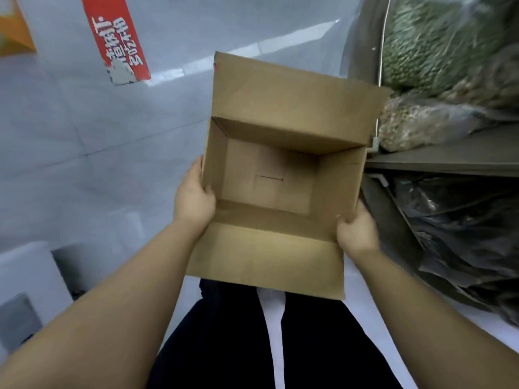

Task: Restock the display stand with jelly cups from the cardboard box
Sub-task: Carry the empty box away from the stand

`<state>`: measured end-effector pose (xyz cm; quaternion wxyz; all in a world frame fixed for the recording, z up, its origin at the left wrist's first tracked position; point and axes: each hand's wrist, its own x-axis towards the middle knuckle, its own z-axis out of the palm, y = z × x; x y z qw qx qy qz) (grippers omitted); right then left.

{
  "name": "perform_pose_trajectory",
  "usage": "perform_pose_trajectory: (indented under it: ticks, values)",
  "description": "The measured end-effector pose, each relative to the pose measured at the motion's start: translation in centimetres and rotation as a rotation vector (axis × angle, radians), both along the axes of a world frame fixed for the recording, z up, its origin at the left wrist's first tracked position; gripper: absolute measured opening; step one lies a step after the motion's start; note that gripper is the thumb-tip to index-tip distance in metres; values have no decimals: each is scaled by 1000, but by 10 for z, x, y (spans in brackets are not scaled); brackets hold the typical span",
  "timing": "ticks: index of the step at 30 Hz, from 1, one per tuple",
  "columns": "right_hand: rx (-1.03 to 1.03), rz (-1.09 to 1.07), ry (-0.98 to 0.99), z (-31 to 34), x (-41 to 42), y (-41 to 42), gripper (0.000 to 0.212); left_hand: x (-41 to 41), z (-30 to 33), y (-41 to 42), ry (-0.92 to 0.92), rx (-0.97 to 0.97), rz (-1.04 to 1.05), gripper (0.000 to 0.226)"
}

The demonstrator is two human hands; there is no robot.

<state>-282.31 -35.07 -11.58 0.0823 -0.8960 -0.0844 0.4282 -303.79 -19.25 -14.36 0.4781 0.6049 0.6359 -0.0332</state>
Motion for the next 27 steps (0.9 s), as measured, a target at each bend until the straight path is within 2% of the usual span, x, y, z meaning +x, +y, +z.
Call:
perform_pose_trajectory:
  ticks: [3, 7, 10, 14, 19, 24, 27]
  values:
    - [7, 82, -54, 56, -5, 22, 44, -13, 48, 15, -21, -65, 132, 60]
    - [102, 200, -102, 178, -13, 61, 38, -36, 179, 42, -185, -103, 284, 53]
    - [185, 198, -90, 273, -17, 93, 37, -51, 280, 67, -236, -41, 341, 48]
    - [309, 241, -140, 370, -12, 139, 33, -52, 382, 100, -379, 102, 410, 41]
    - [413, 246, -221, 437, 18, 203, 27, -23, 445, 160, -433, 177, 465, 47]
    - [435, 207, -277, 459, 87, 285, 25, 50, 474, 253, -456, 143, 349, 56]
    - [450, 211, -266, 476, 133, 342, 22, 95, 498, 317, -420, 148, 324, 53]
